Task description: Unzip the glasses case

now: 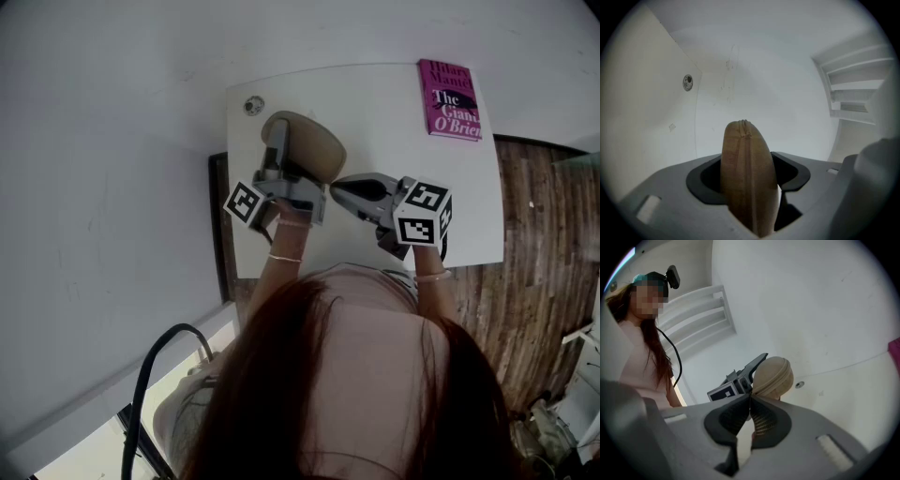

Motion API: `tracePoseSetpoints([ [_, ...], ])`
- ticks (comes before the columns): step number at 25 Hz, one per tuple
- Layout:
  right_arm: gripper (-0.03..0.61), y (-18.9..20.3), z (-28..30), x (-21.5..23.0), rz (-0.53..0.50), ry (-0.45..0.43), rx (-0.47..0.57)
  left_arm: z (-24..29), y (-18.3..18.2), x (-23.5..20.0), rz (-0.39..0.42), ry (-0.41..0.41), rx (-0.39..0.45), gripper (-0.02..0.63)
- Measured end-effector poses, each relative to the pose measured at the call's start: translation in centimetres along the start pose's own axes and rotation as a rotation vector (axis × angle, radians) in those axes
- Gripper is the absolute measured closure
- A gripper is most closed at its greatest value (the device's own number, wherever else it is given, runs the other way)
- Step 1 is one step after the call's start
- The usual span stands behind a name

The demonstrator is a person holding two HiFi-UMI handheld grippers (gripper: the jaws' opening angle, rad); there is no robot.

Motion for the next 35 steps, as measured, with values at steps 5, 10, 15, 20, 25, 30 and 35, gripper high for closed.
tracePoseSetpoints([
  [5,0.571,0.1,0.0,-0.1,-0.003,0.007,0.009,0.0,0.1,0.2,0.011,0.005,-0.001,0.321],
  [10,0.567,0.1,-0.2,0.0,-0.005,0.015,0.04,0.0,0.1,0.5,0.024,0.018,0.003,0.321],
  [15,0.56,0.3,-0.3,-0.2,-0.023,0.024,0.05,0.0,-0.1,0.7,0.043,0.029,0.015,0.321],
  [20,0.538,0.5,-0.8,0.1,-0.029,0.054,0.051,0.1,-0.8,1.2,0.087,0.04,0.027,0.321],
  [25,0.538,0.5,-1.3,0.6,-0.046,0.11,0.065,-0.3,-1.1,1.4,0.123,0.052,-0.003,0.321],
  [30,0.538,0.1,-2.4,1.3,-0.112,0.202,0.1,-0.3,-0.5,1.7,0.134,0.095,-0.057,0.321],
  [35,0.54,-0.5,-3.5,1.8,-0.171,0.267,0.12,-0.3,0.1,2.4,0.244,0.129,-0.136,0.321],
])
Point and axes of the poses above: the fingertips, and each gripper's own axes: z forward along the fingers, x to its right, y out of its underside, the point moved 6 cm from there along -z, backward along the fingers, and after that the axes turned 2 degrees about x, right-handed, at the moved point
